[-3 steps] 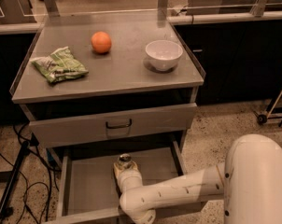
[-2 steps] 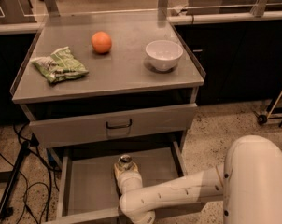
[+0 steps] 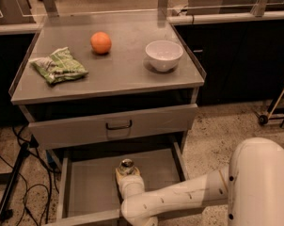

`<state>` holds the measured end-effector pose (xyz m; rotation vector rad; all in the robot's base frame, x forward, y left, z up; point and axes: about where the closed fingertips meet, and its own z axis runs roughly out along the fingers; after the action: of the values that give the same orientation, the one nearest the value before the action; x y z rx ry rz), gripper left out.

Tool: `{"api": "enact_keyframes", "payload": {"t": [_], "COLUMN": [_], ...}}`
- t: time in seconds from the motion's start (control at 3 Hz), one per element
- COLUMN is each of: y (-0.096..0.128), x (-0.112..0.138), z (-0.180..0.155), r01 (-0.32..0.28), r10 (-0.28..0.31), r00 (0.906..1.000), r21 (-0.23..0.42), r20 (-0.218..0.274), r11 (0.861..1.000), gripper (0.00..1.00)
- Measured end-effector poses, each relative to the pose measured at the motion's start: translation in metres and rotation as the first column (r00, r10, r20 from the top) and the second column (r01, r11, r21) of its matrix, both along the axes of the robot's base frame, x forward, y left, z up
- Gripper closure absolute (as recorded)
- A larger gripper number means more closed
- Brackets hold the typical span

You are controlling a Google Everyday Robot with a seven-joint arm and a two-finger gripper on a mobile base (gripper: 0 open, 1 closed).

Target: Place 7up can into middle drawer

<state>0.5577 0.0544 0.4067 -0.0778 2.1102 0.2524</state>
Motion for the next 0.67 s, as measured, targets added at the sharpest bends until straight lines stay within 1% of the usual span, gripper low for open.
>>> {"api": "enact_keyframes", "payload": {"t": [0.67], "y": [-0.003], "x": [-0.023], "z": [-0.006], "r01": [0.007], "r10": [-0.007], "r00": [0.9995], "r21": [0.001], "r20": [-0.032], "r11": [1.0], "gripper": [1.0]}}
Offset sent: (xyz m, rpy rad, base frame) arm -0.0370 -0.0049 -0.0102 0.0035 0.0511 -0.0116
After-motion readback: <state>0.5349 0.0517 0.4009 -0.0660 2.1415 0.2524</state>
